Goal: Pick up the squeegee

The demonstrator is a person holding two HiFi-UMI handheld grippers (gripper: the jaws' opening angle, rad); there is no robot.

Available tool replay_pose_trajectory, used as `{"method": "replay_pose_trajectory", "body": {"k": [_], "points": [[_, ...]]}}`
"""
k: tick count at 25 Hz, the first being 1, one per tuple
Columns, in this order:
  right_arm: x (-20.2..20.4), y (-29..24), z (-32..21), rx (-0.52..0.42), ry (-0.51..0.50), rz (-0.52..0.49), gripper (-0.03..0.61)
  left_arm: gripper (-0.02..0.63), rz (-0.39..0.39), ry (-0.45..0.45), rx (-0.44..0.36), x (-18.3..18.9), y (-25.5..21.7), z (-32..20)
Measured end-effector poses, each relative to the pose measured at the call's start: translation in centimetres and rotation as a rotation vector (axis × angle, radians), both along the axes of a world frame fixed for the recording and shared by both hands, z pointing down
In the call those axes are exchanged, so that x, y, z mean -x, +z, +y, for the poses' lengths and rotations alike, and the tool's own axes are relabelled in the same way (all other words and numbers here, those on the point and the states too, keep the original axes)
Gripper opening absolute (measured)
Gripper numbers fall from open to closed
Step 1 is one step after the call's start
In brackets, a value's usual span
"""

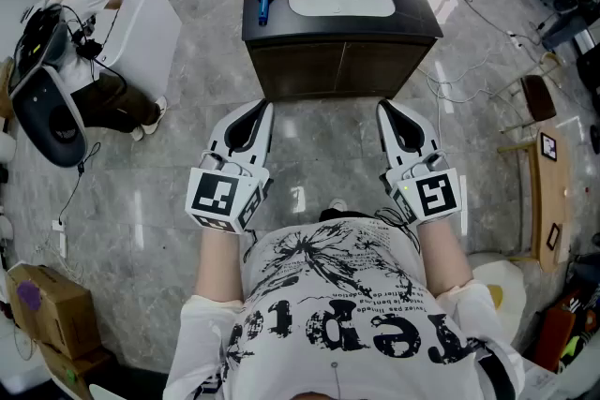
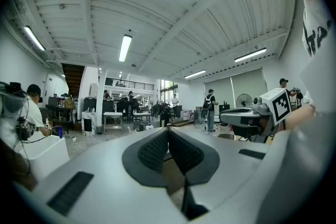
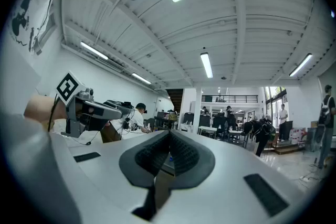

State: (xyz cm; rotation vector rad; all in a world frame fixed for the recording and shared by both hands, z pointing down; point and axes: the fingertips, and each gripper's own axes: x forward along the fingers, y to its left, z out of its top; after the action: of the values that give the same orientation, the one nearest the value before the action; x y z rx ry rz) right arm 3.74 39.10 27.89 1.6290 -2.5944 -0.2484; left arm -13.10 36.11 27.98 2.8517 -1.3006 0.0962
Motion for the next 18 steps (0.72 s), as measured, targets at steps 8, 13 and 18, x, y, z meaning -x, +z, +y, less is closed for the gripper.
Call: {"method": "replay_pose_trajectory", "body": {"k": [8,13,18], "points": [[1.5,0.0,0.6,-0.005,0.012,-0.001,0.012,0.014,0.002,0.004,0.002,1.2,0.2,0.6],[2.5,0.1,0.9,0.000,0.015,0.001,0.012,0.014,0.010,0.007,0.013,1.9,0.4,0.9],[3.3,0.6,0.7,-0.002,0.022,-0.027,0.014,0.113,0.048,0.013,0.010,2.1,1.0,0.7]]}}
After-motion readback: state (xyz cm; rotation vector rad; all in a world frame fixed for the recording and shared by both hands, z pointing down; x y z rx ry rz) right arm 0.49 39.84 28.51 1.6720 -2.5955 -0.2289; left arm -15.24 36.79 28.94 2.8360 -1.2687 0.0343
